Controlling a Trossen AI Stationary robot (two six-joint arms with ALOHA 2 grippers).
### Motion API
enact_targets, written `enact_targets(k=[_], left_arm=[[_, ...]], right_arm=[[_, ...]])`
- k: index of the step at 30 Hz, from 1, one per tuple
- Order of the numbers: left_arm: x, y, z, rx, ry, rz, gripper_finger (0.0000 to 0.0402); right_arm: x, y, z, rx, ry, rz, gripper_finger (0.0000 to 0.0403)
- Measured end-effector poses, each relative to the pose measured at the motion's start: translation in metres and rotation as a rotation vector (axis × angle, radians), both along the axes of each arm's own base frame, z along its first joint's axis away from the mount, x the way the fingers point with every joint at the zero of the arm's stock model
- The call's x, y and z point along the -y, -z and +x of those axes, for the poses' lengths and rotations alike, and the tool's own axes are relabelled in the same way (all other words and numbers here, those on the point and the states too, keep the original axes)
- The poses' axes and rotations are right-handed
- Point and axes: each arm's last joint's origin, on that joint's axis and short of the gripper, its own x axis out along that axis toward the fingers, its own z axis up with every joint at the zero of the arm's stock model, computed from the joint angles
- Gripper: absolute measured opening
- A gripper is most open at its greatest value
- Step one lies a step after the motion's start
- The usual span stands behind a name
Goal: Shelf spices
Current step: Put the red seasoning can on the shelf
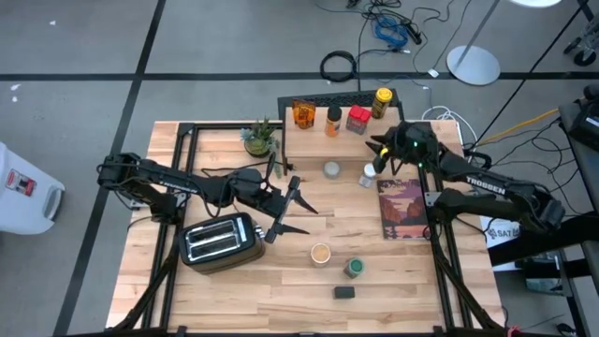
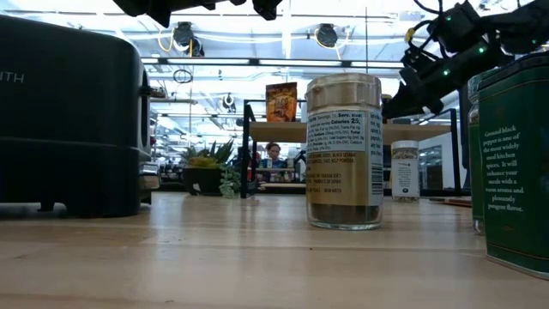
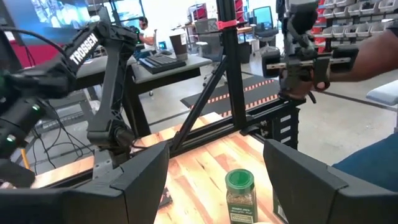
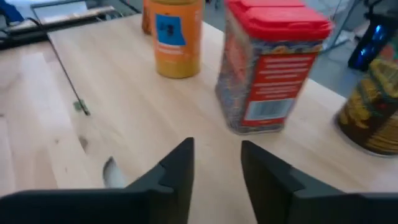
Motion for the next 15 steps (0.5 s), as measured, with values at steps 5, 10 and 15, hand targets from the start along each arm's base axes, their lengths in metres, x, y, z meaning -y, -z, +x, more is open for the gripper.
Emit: enact_targets(k=[5,10,15], left_arm=[[0.0,0.0,0.0,0.0,0.0,0.001,0.0272],[0.0,0.0,0.0,-0.001,0.0,0.0,0.0272],[0.0,0.0,0.0,0.0,0.0,0.0,0.0272]], right_arm=[[-0.008,0.011,0.006,0.035,0.033,-0.075,0.0055],[-0.012,0.013,0.009,0.08,0.031,-0.119,0.0008],[-0.012,0.016,0.016,0.101,0.017,-0.109,0.0003]])
